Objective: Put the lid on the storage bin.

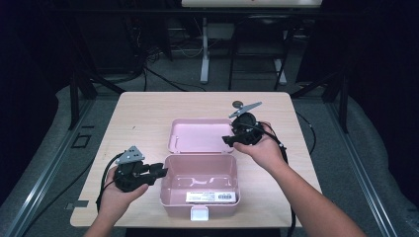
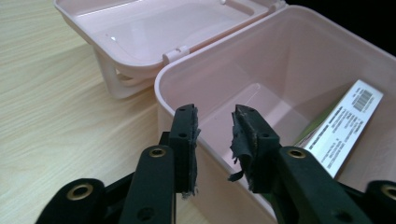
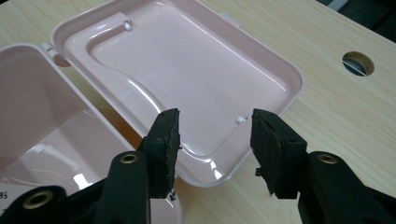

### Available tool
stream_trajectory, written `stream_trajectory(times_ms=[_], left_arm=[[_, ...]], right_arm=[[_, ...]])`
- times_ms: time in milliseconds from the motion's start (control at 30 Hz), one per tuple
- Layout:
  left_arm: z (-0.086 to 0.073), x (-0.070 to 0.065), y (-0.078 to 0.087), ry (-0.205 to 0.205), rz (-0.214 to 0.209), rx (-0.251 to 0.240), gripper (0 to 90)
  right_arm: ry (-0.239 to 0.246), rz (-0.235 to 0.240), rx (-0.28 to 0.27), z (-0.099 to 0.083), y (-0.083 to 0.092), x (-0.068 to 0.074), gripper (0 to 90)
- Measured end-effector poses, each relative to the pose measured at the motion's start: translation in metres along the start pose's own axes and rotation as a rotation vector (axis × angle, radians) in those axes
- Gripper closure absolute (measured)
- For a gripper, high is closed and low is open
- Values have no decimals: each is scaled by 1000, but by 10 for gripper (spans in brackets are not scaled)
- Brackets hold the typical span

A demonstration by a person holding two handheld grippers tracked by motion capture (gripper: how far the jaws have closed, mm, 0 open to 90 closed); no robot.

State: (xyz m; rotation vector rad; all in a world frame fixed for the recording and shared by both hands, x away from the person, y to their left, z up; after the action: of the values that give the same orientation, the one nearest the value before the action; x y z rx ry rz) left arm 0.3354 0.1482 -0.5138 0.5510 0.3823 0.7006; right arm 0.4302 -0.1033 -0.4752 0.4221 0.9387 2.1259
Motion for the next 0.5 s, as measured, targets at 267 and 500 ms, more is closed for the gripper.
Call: stream_trajectory(times_ms=[267, 500], left_arm=[[-3, 1, -2, 0, 7, 23, 782], [-3, 1, -2, 1, 0, 22, 796]], right_arm=[[-21, -26, -14, 1, -5, -10, 540], [-60, -48, -6, 3, -14, -17, 535]])
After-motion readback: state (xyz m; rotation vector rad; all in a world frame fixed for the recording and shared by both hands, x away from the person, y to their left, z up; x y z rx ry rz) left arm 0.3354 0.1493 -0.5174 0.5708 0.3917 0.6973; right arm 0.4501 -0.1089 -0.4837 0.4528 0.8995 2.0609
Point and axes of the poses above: each handheld gripper's, and its own axes: y roughly backward along the jaws, z roughly out of its top, x roughly to its left, the point moved 8 cm from there along -y, roughly forward along the jaws
